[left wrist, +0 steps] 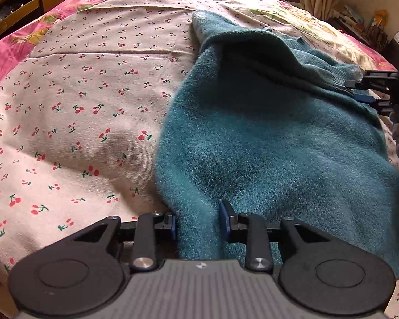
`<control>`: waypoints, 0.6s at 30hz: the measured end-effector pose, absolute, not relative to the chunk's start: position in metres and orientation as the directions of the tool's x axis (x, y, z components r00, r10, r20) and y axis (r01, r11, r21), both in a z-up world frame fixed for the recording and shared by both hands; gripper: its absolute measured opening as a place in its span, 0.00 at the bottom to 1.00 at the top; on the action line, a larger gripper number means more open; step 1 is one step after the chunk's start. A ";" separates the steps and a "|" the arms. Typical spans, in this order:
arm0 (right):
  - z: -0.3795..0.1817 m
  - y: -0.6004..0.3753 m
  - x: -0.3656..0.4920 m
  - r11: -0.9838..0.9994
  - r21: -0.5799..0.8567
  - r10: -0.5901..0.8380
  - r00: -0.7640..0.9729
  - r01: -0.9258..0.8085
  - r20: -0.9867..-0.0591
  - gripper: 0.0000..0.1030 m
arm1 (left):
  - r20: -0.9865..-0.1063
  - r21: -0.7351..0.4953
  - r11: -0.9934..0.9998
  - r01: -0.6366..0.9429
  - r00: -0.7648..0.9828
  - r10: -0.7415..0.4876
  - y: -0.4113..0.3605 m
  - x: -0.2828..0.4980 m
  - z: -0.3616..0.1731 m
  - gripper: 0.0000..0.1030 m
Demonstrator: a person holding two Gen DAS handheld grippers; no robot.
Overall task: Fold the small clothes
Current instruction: 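Grasp the folded sweater edge with the right gripper and fold it over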
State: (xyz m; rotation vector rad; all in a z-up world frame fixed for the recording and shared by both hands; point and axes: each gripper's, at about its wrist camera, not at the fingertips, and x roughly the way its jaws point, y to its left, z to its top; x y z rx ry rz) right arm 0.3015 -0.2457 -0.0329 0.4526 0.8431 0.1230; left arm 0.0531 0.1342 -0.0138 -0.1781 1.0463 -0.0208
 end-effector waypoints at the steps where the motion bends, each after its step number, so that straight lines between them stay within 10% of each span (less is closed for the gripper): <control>1: -0.034 -0.244 0.303 0.898 0.432 0.272 0.666 0.083 -0.694 0.39 | -0.859 -0.153 0.986 -0.064 0.502 -0.101 0.133 0.054 -0.015 0.41; 10: -0.007 -0.258 0.287 0.916 0.385 0.188 0.723 0.116 -0.665 0.00 | -0.853 -0.162 0.983 -0.090 0.514 -0.094 0.132 0.055 -0.016 0.43; 18: -0.006 -0.246 0.271 0.954 0.283 0.125 0.731 0.097 -0.671 0.09 | -0.849 -0.151 0.985 -0.089 0.523 -0.083 0.129 0.053 -0.015 0.43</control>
